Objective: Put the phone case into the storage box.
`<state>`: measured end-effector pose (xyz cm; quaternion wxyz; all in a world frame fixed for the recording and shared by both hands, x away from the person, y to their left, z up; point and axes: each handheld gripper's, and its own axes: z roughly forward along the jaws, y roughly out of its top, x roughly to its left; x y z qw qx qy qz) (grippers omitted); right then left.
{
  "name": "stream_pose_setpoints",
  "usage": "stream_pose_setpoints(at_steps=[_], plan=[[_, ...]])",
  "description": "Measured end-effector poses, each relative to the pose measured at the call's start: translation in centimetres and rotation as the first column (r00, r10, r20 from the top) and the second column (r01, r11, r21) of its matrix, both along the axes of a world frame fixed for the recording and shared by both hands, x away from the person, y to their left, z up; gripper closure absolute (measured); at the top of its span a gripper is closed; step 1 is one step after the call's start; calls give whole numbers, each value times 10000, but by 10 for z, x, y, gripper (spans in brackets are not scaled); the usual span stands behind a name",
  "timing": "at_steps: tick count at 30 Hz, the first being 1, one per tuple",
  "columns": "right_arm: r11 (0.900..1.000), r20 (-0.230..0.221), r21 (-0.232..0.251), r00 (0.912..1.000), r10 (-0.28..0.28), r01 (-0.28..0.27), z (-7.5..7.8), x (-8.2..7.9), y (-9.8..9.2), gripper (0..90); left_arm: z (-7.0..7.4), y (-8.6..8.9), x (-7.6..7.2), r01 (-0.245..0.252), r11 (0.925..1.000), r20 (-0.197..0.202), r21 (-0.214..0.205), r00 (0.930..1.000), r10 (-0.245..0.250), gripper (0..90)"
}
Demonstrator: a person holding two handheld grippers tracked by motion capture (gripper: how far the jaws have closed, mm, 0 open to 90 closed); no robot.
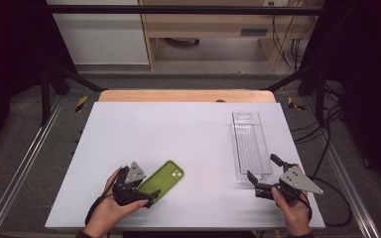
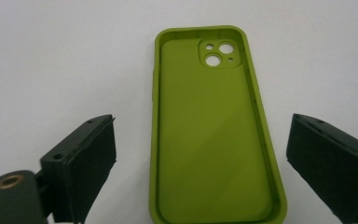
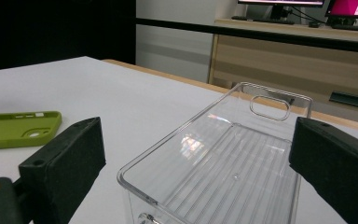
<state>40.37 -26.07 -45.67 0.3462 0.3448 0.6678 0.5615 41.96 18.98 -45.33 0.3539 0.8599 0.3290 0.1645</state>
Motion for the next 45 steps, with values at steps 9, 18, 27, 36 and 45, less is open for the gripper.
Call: stream_pose_setpoints(at_steps=[9,18,27,36,45], plan=[[10000,-8,-8,10000,1,-1,0,0,0,40,-7,-1,-1,-62,9999,-174,-105,9998,61,65],[10000,3,-72,10000,16,-16,0,0,1,40,-15,1,-2,-63,9999,-348,-91,9994,60,59],[10000,-41,-87,10000,1,-1,0,0,1,40,-18,3,-3,-120,9999,-450,-66,9989,117,54],[9999,-78,-96,10000,29,-30,-1,0,1,40,-20,4,-3,13,9999,-604,-105,9982,-19,47],[9999,-90,-114,10000,24,-25,-1,0,2,40,-24,6,-2,-47,10000,-765,-46,9971,43,46]])
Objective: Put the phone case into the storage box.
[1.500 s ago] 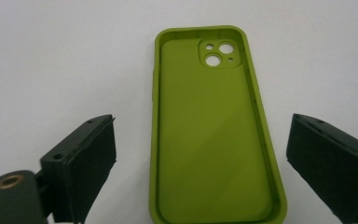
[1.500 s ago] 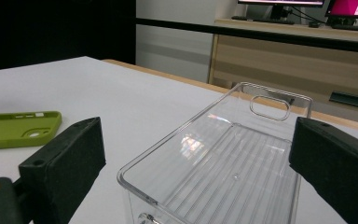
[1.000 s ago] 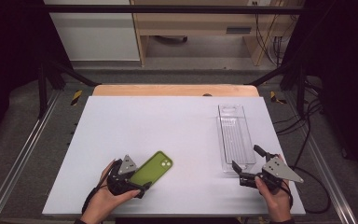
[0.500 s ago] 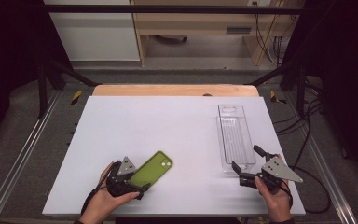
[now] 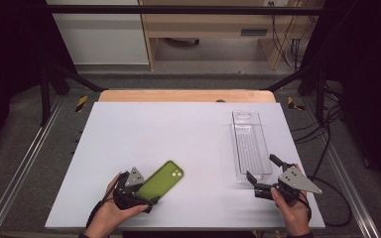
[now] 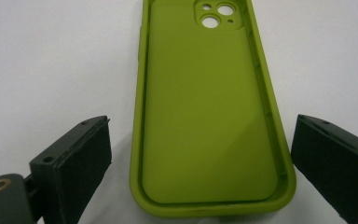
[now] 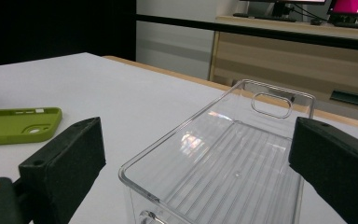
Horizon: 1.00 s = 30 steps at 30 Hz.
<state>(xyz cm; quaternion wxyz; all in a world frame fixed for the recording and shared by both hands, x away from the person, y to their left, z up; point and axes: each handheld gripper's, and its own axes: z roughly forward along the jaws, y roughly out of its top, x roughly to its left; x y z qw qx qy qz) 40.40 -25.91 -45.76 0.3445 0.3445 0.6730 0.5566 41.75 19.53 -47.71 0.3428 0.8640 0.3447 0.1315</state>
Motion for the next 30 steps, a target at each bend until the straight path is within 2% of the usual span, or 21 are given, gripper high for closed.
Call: stream_pose_setpoints(at_steps=[30], plan=[[10000,-33,-73,10000,14,-14,0,0,1,41,-5,-4,1,138,9998,-249,122,9996,-135,46]])
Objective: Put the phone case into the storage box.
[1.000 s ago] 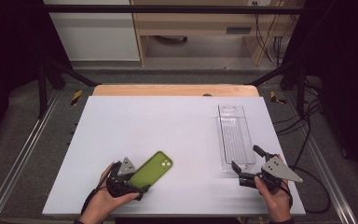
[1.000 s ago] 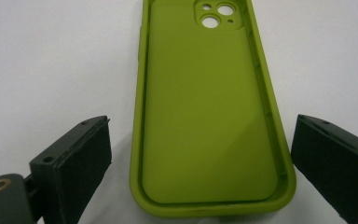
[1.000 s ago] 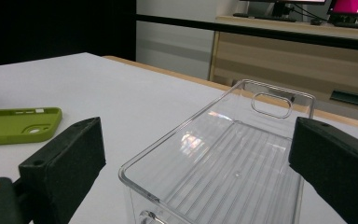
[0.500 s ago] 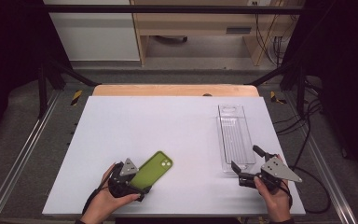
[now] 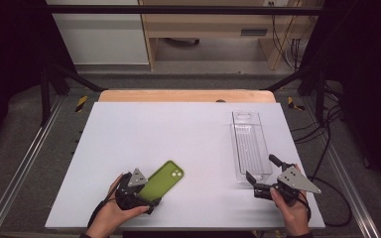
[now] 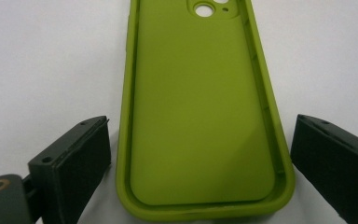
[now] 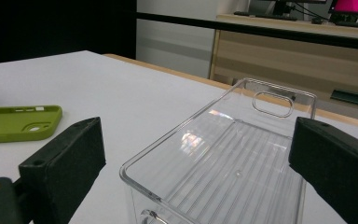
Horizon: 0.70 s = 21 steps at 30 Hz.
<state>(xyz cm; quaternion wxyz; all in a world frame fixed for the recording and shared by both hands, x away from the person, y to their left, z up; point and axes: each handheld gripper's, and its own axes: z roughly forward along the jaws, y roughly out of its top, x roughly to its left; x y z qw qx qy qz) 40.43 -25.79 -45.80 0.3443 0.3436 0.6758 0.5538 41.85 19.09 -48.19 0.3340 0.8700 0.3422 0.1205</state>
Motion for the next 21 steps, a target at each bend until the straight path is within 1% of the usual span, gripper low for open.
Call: stream_pose_setpoints(at_steps=[13,21], plan=[[10000,-29,-41,10000,5,-5,0,0,1,41,-1,-1,1,-66,10000,-13,35,10000,66,52],[9999,-18,-110,10000,13,-13,-1,0,1,41,0,-1,1,-70,9998,27,175,10000,70,87]])
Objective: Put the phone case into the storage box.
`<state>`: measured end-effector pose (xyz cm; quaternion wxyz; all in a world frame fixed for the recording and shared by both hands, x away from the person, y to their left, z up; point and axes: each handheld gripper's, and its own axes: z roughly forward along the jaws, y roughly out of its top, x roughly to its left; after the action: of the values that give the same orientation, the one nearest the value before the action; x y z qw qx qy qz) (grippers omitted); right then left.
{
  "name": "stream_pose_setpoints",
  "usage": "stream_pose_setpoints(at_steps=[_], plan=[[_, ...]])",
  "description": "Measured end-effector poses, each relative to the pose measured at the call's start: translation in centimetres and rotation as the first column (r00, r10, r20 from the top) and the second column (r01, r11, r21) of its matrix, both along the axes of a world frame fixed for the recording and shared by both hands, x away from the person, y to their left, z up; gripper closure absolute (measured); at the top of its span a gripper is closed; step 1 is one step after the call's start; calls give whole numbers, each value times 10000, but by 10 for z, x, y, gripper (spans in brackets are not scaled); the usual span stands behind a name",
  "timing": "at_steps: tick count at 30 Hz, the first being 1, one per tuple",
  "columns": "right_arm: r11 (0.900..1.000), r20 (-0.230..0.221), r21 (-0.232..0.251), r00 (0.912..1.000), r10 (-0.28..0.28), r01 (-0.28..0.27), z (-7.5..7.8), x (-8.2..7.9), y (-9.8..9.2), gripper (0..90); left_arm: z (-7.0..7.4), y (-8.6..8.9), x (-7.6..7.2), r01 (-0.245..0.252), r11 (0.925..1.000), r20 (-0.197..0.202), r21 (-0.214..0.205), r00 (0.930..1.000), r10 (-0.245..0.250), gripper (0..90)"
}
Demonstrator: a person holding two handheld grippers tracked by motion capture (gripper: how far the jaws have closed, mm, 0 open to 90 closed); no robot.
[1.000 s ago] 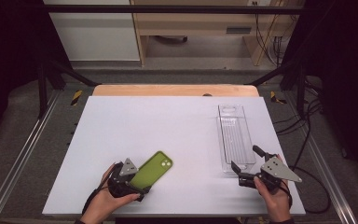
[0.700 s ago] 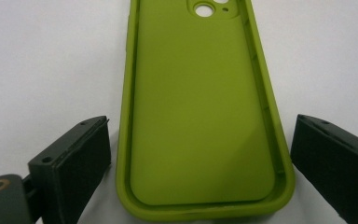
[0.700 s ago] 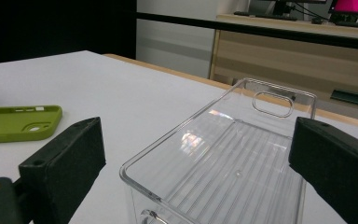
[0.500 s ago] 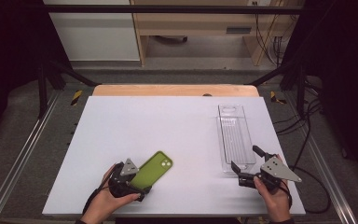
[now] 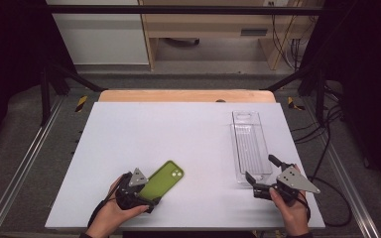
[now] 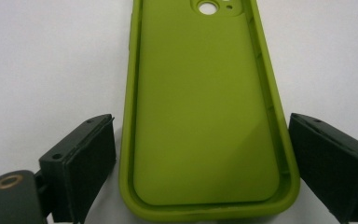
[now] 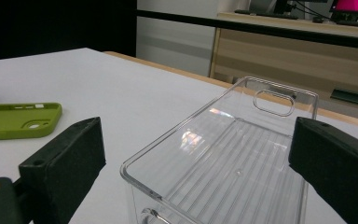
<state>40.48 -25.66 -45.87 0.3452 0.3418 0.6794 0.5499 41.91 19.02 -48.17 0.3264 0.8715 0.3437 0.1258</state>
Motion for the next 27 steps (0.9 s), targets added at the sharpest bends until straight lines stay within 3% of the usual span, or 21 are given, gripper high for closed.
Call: stream_pose_setpoints(at_steps=[8,27], plan=[[10000,-24,-2,10000,-39,39,0,0,0,41,2,-2,-2,101,9997,59,208,9999,-102,139],[10000,24,-61,10000,-31,31,0,-1,1,40,3,-1,-2,82,9999,21,112,10000,-82,164]])
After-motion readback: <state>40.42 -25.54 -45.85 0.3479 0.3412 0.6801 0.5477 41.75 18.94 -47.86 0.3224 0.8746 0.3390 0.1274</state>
